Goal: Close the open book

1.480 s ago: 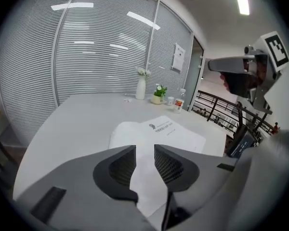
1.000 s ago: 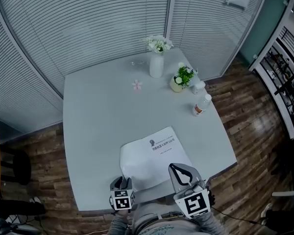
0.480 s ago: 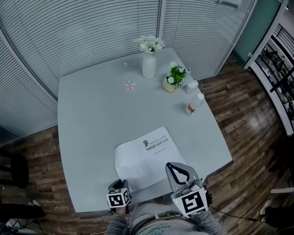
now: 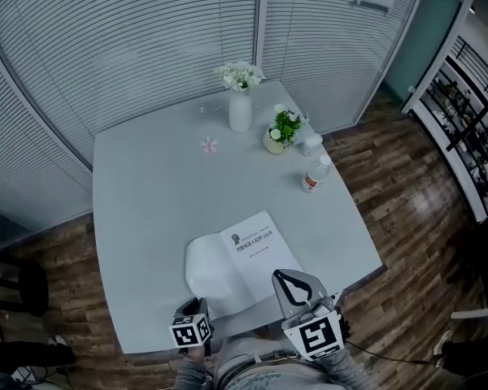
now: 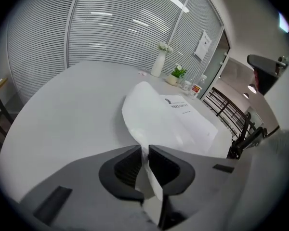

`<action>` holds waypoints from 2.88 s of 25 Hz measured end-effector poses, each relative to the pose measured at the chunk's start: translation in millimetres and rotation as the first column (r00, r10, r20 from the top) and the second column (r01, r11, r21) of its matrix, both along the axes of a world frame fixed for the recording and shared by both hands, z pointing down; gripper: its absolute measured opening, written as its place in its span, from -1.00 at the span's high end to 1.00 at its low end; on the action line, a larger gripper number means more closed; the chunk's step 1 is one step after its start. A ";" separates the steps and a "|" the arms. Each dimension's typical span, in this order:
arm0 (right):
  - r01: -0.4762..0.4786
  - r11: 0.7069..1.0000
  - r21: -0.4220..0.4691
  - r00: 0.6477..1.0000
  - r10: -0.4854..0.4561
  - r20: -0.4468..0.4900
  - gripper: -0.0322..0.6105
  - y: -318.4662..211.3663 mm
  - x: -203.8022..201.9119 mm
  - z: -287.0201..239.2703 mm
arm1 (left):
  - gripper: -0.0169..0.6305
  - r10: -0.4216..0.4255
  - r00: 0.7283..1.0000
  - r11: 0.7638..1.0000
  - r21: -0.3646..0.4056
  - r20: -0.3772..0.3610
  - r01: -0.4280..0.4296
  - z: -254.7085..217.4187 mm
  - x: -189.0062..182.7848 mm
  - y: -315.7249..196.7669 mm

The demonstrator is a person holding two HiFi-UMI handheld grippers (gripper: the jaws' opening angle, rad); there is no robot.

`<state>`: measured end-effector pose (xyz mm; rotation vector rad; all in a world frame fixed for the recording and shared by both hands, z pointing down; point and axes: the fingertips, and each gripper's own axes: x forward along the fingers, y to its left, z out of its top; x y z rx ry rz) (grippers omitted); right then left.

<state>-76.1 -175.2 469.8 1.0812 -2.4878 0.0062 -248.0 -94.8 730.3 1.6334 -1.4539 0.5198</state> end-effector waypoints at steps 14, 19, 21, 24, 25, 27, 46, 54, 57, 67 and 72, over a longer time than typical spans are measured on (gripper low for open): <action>-0.012 1.000 0.004 1.000 0.012 0.018 0.89 -1.3 21.3 -2.2 | 0.83 0.075 0.996 0.984 0.168 -0.057 -0.064 -61.0 53.1 -34.6; -0.023 1.000 0.008 1.000 0.022 0.020 0.89 -2.9 33.6 -2.5 | 0.83 0.144 0.988 0.973 0.190 -0.049 -0.132 -65.7 81.8 -49.0; -0.031 0.999 0.009 0.999 0.030 0.019 0.89 -3.3 38.5 -3.2 | 0.84 0.173 0.984 0.968 0.194 -0.045 -0.162 -66.1 92.8 -54.6; -0.047 0.999 0.007 0.999 0.047 0.019 0.89 -3.6 47.5 -3.0 | 0.83 0.217 0.975 0.959 0.193 -0.039 -0.206 -64.0 110.9 -62.2; -0.052 0.999 0.006 0.998 0.052 0.018 0.89 -3.6 50.6 -2.4 | 0.84 0.230 0.972 0.957 0.192 -0.038 -0.219 -62.6 117.1 -64.5; -0.058 0.998 0.006 0.998 0.058 0.015 0.89 -3.0 55.7 -2.0 | 0.83 0.256 0.966 0.951 0.189 -0.032 -0.246 -59.9 128.4 -68.4; -0.073 0.997 0.001 0.997 0.073 0.034 0.89 -7.4 81.7 -1.0 | 0.67 0.406 0.900 0.817 0.503 -0.157 -0.281 -135.3 222.4 -102.7; -0.057 0.998 -0.002 0.997 0.057 0.043 0.89 -5.6 84.3 -1.6 | 0.65 0.405 0.907 0.793 0.540 -0.117 -0.284 -154.3 219.3 -94.5; -0.046 0.999 -0.002 0.998 0.046 0.043 0.89 -5.1 83.6 1.7 | 0.65 0.376 0.920 0.812 0.517 -0.109 -0.271 -148.7 209.0 -90.8; -0.014 0.999 -0.034 0.999 0.015 0.038 0.89 -3.5 73.0 17.6 | 0.72 0.353 0.930 0.840 0.475 -0.108 -0.264 -146.5 192.0 -77.5; 0.019 0.999 -0.046 0.999 -0.017 0.044 0.89 -0.4 63.9 23.9 | 0.95 0.368 0.926 0.811 0.516 -0.083 -0.276 -168.1 192.7 -70.9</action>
